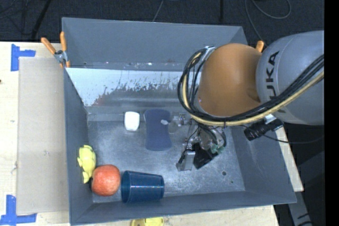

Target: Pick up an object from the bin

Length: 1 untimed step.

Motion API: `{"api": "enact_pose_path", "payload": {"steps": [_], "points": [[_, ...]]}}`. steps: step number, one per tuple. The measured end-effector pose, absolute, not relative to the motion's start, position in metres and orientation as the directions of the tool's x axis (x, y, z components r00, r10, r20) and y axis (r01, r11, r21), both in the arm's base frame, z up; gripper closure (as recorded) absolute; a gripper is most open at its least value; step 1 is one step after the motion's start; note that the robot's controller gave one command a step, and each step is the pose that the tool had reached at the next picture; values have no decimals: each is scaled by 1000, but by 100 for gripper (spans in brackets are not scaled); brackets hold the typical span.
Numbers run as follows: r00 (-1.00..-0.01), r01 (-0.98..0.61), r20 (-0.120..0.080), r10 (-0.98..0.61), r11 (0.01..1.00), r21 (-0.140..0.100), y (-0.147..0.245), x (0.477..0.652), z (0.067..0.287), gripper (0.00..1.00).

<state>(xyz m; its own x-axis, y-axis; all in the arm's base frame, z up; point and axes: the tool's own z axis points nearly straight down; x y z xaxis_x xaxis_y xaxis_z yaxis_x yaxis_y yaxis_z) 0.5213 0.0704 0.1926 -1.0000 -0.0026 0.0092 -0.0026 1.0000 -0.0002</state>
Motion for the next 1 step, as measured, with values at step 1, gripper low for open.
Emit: {"api": "enact_pose_path", "payload": {"steps": [1], "points": [[-1000,-1,1,-1,1000,0,70,523,197,0]]}}
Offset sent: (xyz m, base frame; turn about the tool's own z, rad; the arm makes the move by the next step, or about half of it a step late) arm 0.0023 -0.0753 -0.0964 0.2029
